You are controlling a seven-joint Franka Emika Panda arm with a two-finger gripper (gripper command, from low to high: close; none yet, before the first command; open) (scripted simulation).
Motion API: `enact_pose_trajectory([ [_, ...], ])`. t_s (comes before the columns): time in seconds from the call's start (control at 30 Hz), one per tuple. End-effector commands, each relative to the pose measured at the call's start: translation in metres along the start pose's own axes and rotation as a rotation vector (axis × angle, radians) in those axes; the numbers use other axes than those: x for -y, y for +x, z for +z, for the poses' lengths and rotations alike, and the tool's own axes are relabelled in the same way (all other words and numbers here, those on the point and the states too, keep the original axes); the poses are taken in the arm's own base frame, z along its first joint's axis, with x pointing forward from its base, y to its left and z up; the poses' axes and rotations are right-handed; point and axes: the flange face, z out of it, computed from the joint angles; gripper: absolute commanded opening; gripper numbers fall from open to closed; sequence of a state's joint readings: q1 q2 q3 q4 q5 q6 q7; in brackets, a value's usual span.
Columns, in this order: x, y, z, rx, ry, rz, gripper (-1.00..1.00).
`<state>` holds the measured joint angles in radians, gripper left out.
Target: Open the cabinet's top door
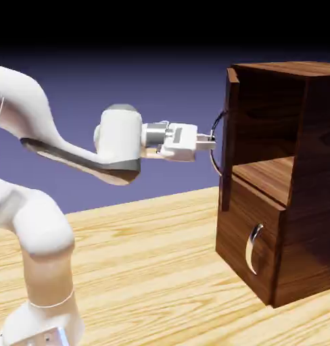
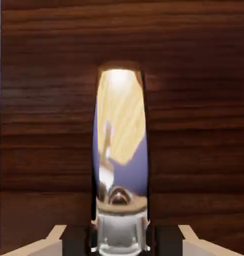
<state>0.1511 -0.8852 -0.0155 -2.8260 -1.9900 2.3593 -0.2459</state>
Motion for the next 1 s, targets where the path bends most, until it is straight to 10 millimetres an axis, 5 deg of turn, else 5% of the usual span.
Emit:
enact_pose_trajectory([
  [0.0, -0.002, 0.003, -0.005, 0.012, 0.017, 0.003, -1.00],
  [0.6, -0.066, 0.066, -0.090, 0.338, 0.343, 0.002, -1.00],
  [0.97, -0.118, 0.117, -0.119, 0.544, 0.550, 0.002, -1.00],
])
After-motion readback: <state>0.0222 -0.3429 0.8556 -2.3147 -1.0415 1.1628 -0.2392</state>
